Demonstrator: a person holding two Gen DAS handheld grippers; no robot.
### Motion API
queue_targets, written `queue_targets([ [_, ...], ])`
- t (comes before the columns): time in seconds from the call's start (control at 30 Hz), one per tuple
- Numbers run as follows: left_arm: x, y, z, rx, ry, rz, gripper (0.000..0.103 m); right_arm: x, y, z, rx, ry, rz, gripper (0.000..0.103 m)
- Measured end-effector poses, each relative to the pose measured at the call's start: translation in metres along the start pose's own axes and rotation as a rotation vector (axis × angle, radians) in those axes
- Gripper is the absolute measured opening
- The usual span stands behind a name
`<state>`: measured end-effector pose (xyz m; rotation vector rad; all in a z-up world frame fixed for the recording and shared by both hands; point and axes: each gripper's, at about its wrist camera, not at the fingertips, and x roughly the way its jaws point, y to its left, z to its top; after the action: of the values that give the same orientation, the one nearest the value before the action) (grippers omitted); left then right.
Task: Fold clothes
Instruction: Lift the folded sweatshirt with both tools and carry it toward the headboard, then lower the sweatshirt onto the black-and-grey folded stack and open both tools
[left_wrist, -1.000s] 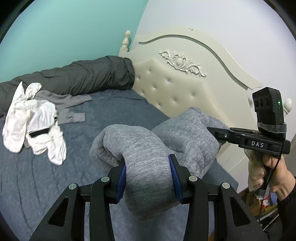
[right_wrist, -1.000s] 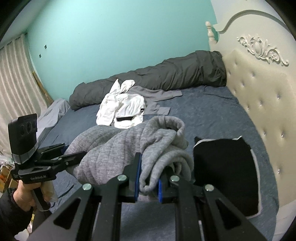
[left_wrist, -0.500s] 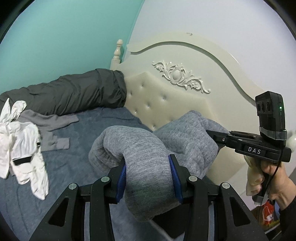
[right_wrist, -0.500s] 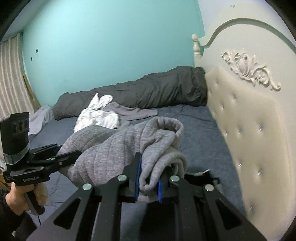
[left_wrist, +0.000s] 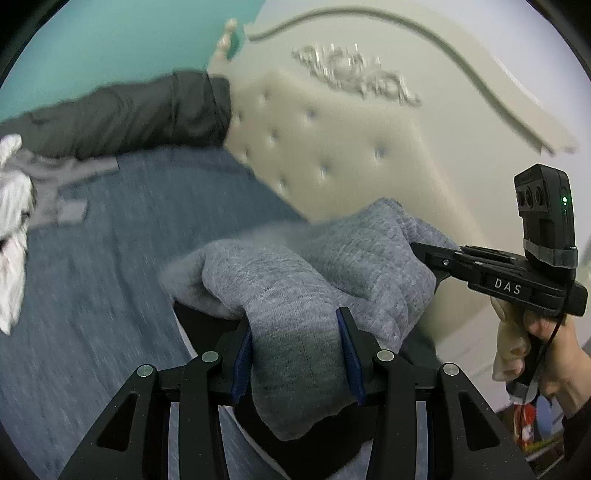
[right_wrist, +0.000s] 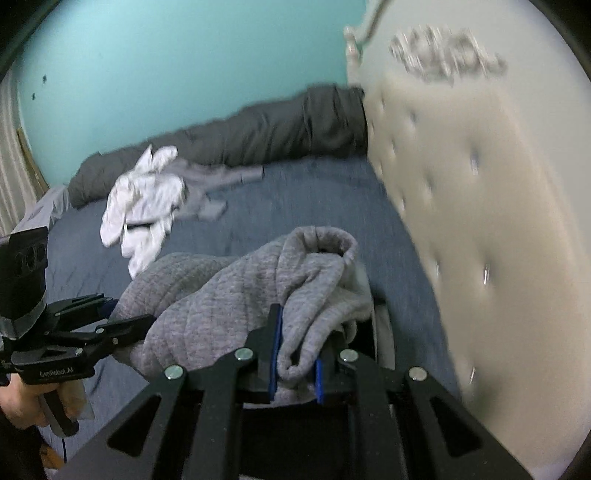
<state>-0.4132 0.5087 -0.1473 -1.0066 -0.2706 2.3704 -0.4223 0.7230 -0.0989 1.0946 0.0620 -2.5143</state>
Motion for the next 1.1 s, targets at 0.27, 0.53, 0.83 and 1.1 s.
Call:
queue_targets([
  [0.27, 0.000, 0.002, -0.029, -0.085, 0.079, -0.039, 0.046, -0.006, -0.020, -0.050, 0.129, 0.066, 0.060, 0.013],
  [0.53, 0.012, 0.011, -0.054, -0.181, 0.168, -0.080, 0.048, -0.009, -0.046, -0.080, 0.271, 0.116, 0.080, 0.013],
  [0.83, -0.005, 0.027, -0.072, -0.206, 0.176, -0.097, 0.055, -0.017, -0.072, -0.108, 0.373, 0.062, 0.029, 0.013],
  [1.1, -0.040, 0.008, -0.055, -0.026, 0.048, 0.014, 0.055, -0.042, -0.038, -0.072, 0.238, -0.083, 0.006, 0.013],
])
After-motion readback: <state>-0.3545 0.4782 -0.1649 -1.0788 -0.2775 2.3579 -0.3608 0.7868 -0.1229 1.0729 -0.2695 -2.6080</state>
